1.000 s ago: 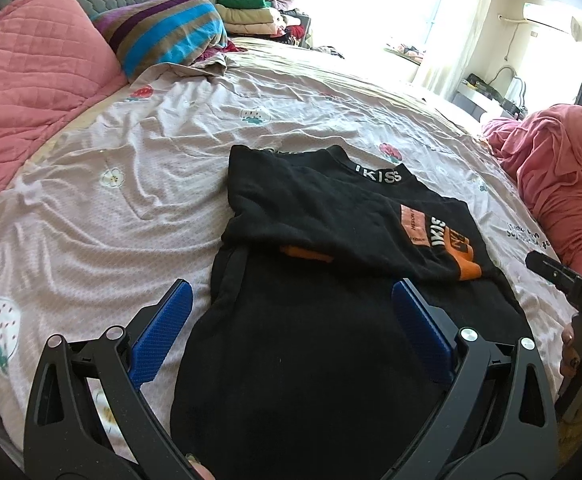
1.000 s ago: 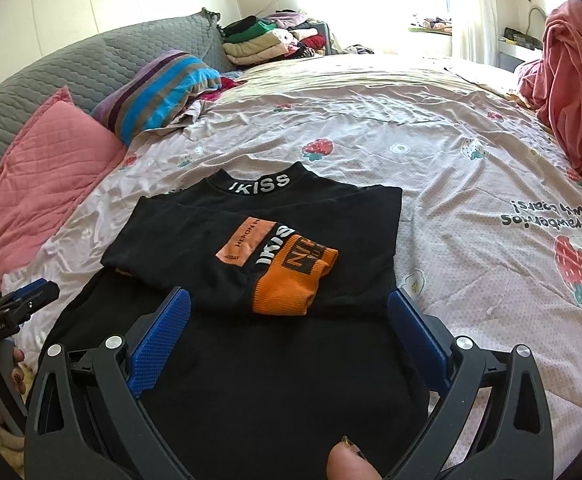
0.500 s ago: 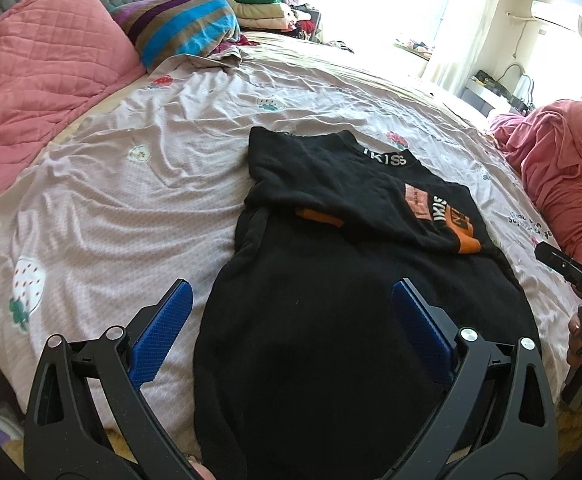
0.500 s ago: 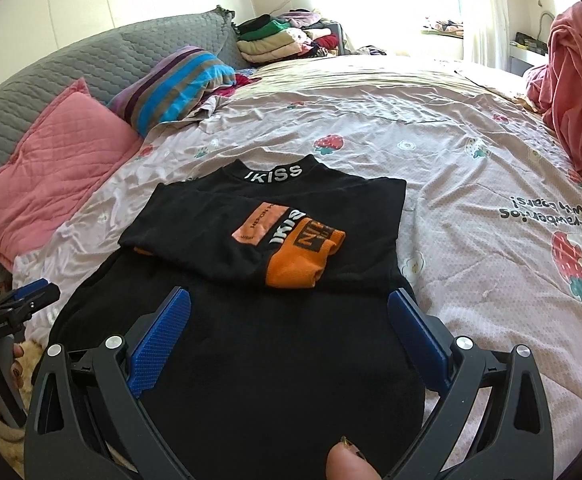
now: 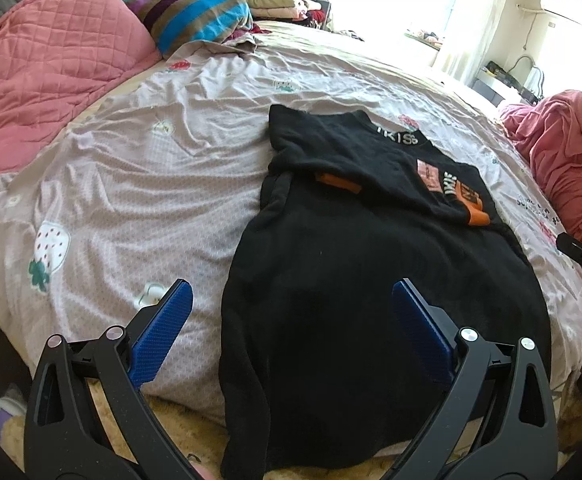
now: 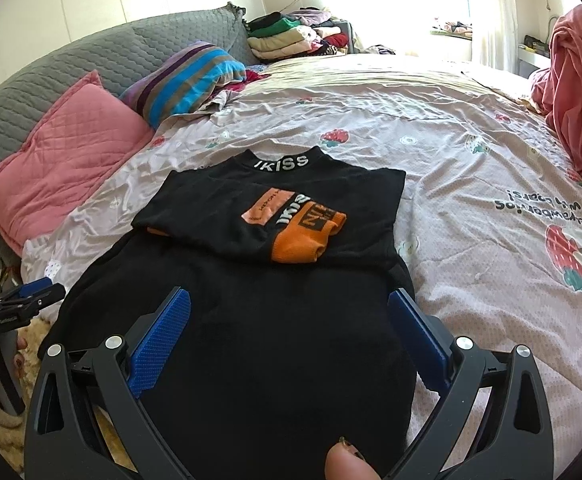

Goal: Fold small clothes
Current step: 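Move both open tools back along the black shirt toward its hem, then close both tools on the black shirt hem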

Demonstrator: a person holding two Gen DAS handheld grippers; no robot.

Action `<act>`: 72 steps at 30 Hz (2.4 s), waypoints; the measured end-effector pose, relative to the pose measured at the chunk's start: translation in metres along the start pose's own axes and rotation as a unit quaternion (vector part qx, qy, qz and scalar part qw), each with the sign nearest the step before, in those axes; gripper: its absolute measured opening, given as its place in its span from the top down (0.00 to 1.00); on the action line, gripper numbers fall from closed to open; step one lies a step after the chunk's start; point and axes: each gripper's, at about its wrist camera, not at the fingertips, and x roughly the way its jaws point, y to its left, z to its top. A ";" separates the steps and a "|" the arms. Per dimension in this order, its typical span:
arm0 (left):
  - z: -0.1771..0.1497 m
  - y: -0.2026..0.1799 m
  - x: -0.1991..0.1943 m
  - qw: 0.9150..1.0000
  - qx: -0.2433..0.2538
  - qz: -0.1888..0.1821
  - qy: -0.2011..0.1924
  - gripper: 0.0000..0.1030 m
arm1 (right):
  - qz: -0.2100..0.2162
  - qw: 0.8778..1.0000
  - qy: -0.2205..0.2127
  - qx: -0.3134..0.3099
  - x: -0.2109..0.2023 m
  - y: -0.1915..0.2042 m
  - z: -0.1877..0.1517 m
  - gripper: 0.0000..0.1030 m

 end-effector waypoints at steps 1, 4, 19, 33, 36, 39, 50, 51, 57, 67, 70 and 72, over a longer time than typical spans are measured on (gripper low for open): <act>-0.001 0.000 0.000 1.000 0.001 0.001 0.003 0.09 | 0.000 1.000 0.001 -0.001 0.000 0.000 -0.001 0.04; -0.005 0.001 0.000 1.000 0.007 0.010 0.012 0.09 | -0.001 1.000 0.006 -0.005 -0.004 0.000 -0.008 0.04; -0.033 0.031 0.000 0.995 -0.007 -0.048 0.085 0.18 | -0.007 1.000 0.028 -0.012 -0.013 -0.006 -0.034 0.04; -0.041 0.026 0.014 0.987 0.017 -0.069 0.146 0.52 | -0.016 0.998 0.054 -0.011 -0.022 -0.019 -0.055 0.04; -0.042 0.023 0.021 0.986 0.021 -0.072 0.150 0.52 | -0.017 0.997 0.070 -0.011 -0.028 -0.026 -0.067 0.04; -0.043 0.020 0.026 0.986 0.028 -0.073 0.148 0.52 | -0.020 0.996 0.089 -0.018 -0.036 -0.030 -0.081 0.04; -0.043 0.029 0.023 0.986 0.019 -0.086 0.143 0.53 | 0.040 0.983 0.179 -0.021 -0.044 -0.027 -0.122 0.34; -0.043 0.029 0.023 0.986 0.019 -0.086 0.143 0.53 | 0.037 0.982 0.185 -0.024 -0.043 -0.026 -0.124 0.36; -0.043 0.029 0.022 0.986 0.022 -0.083 0.145 0.53 | 0.038 0.979 0.198 -0.019 -0.033 -0.026 -0.134 0.48; -0.043 0.032 0.021 0.984 0.020 -0.088 0.151 0.53 | 0.064 0.979 0.190 0.026 -0.015 -0.045 -0.137 0.56; -0.042 0.033 0.023 0.984 0.021 -0.083 0.154 0.69 | 0.053 0.982 0.179 0.022 -0.020 -0.048 -0.135 0.85; -0.041 0.036 0.024 0.984 0.015 -0.085 0.156 0.82 | 0.069 0.982 0.173 0.032 -0.026 -0.050 -0.131 0.91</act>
